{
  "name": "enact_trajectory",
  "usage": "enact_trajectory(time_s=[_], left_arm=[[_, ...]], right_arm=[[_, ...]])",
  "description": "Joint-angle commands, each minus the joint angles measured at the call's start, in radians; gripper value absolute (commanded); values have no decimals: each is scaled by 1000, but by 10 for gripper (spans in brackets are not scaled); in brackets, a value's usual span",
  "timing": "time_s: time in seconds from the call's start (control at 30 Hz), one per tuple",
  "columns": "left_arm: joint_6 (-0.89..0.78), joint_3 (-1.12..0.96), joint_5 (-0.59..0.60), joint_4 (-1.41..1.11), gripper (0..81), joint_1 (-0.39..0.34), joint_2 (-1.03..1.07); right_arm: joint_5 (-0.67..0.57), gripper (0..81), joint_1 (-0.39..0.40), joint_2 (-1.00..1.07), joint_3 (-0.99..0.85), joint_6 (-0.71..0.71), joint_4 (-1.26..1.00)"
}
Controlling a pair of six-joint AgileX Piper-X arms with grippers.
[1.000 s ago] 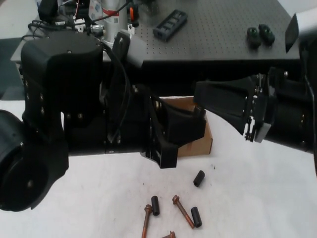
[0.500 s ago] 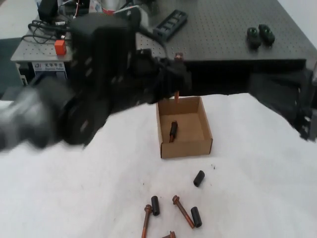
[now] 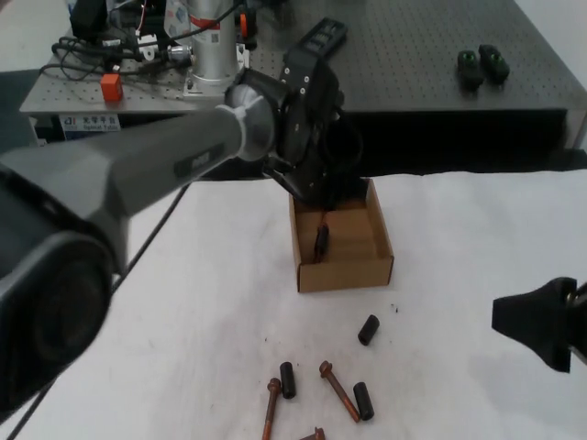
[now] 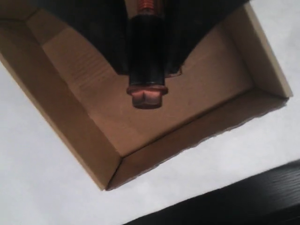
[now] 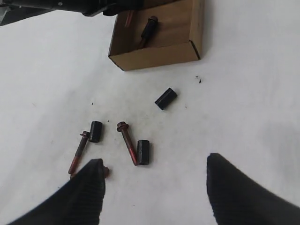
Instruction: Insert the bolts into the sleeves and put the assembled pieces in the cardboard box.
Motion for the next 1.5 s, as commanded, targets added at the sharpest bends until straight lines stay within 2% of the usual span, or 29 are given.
enact_trajectory(time_s=[0.0,0.13,0.23,0.47,0.6,0.8,0.9,1.0,1.2,1.33,1.47], left_arm=[[17,-49,-14,23,6,0,9],[13,-51,-14,24,6,0,27],[6,-51,-14,23,6,0,32],[6,-51,-14,23,215,0,32],[6,-51,-14,35,220,0,19],[23,-51,-14,137,220,21,-103],[34,-32,-14,211,220,45,-189],[33,42,-14,214,220,69,-281],[49,281,-21,172,220,85,-486],[53,414,-39,125,220,85,-597],[62,486,-39,125,220,85,-668]], right_arm=[[3,461,-4,-5,-10,-13,14],[17,461,5,16,-10,-13,5],[70,461,44,71,-10,-48,4],[85,460,174,336,-41,-89,-46],[132,419,271,534,-127,-154,-91],[157,417,374,786,-302,-236,-85],[207,416,433,904,-388,-275,-56],[255,416,480,1006,-467,-328,-22],[291,414,530,1180,-567,-333,-5],[338,339,531,1244,-593,-333,37],[338,185,535,1269,-593,-355,52]])
